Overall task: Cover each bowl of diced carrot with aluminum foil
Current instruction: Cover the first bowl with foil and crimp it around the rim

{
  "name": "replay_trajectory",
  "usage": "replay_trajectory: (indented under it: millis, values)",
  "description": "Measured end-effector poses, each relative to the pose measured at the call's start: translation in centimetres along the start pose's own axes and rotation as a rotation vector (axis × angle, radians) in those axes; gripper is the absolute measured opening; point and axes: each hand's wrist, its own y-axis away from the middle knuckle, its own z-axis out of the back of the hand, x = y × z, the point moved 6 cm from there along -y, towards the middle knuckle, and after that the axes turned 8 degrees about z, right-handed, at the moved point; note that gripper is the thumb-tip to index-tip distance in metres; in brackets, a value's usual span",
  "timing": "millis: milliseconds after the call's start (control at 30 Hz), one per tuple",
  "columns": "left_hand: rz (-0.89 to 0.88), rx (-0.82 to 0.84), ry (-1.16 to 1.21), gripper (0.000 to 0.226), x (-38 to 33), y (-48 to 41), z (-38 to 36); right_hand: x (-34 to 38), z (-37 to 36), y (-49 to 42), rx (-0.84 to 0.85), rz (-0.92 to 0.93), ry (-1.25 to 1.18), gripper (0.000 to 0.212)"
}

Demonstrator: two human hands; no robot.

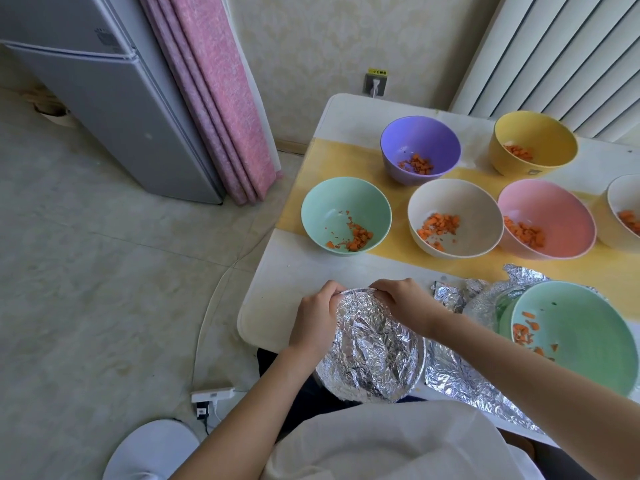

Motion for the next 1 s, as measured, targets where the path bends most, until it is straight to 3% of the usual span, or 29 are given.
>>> replay_trajectory:
  millis: [200, 500, 600, 700, 867, 1000]
  values:
    - [0.004, 0.018, -0.005, 0.014, -0.2, -0.1, 0.2, 0.3, -0.2, -1.0, 0.096, -0.062, 0.133, 0.026]
    - [0.009, 0.019, -0.038, 0.012, -0.4, 0.1, 0.3, 2.5, -0.8, -2.3, 0.127, 0.041, 0.338, 0.037]
    - [0.019, 0.020, -0.047, 0.013, -0.3, 0.1, 0.3, 3.0, -1.2, -2.3, 0.125, 0.060, 0.383, 0.032]
    - [0.026, 0.014, -0.054, 0.014, -0.1, 0.2, 0.3, 3.4, -1.5, -2.3, 0.084, 0.104, 0.344, 0.021]
    - [0.026, -0.001, -0.077, 0.012, -0.5, 0.5, 0.3, 2.5, -1.3, -3.0, 0.087, 0.087, 0.268, 0.027]
    - [0.049, 0.005, -0.044, 0.011, 0.0, 0.5, 0.3, 1.5, -0.7, -2.5, 0.065, 0.079, 0.014, 0.028]
